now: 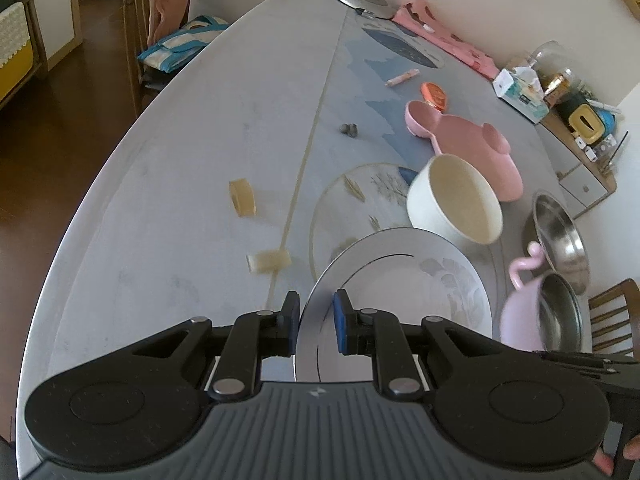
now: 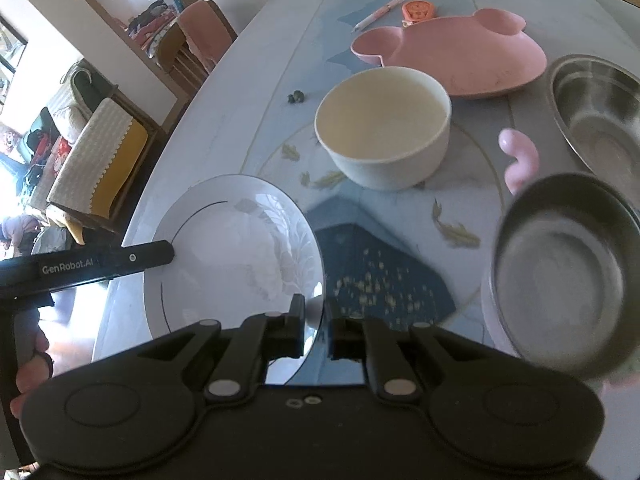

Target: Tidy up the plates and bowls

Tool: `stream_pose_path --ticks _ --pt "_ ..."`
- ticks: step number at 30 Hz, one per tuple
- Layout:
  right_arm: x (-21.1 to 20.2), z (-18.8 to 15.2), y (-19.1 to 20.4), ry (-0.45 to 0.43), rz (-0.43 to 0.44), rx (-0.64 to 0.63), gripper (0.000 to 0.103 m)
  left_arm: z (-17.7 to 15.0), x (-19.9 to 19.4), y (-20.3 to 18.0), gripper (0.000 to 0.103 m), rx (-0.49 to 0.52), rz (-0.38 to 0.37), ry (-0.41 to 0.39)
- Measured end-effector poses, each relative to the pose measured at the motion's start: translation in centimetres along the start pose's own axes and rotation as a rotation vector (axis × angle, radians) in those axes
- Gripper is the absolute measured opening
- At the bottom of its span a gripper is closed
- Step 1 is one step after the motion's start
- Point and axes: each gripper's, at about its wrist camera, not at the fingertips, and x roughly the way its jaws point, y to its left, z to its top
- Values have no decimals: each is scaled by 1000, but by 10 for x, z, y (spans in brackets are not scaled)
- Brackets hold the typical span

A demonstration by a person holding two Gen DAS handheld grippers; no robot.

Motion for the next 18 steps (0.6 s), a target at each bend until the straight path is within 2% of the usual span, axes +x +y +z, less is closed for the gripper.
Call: stream_pose_path --ticks 18 --pt "-47 -75 4 40 14 6 9 -78 -53 -17 16 43 -8 27"
